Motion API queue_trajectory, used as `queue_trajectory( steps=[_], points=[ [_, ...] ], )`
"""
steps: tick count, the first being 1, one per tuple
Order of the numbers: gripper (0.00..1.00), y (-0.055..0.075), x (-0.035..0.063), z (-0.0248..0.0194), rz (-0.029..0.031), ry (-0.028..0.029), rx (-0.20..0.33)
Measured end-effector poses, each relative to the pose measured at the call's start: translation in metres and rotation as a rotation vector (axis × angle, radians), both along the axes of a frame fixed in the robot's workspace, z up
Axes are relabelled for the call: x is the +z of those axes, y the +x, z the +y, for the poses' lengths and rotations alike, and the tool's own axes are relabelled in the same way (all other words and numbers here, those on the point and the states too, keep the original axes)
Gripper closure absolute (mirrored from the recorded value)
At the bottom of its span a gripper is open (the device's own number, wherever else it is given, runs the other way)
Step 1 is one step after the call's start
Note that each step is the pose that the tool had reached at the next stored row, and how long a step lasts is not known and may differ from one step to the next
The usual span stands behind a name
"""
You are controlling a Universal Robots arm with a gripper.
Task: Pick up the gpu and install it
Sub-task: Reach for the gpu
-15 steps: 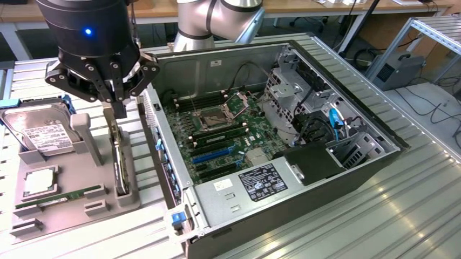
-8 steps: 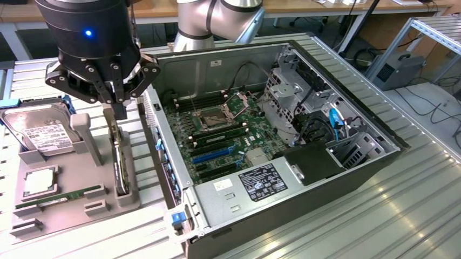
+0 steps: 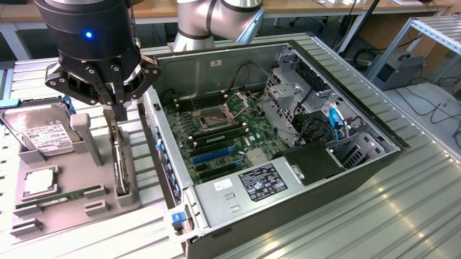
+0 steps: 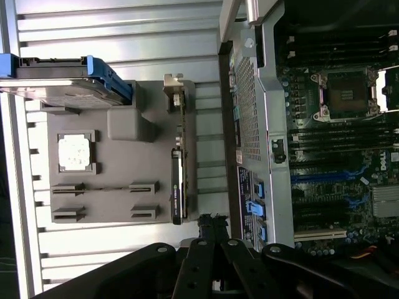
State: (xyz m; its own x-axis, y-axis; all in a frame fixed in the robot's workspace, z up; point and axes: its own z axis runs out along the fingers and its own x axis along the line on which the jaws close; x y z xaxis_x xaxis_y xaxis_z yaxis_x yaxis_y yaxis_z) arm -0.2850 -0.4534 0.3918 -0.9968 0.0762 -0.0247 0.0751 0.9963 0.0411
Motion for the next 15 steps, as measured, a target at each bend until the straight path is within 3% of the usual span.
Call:
queue_trajectory(
  steps=[15],
  points=[
    [0.89, 0.0000, -0.0001, -0.0054, 0.0001, -0.0010, 0.000]
  ],
)
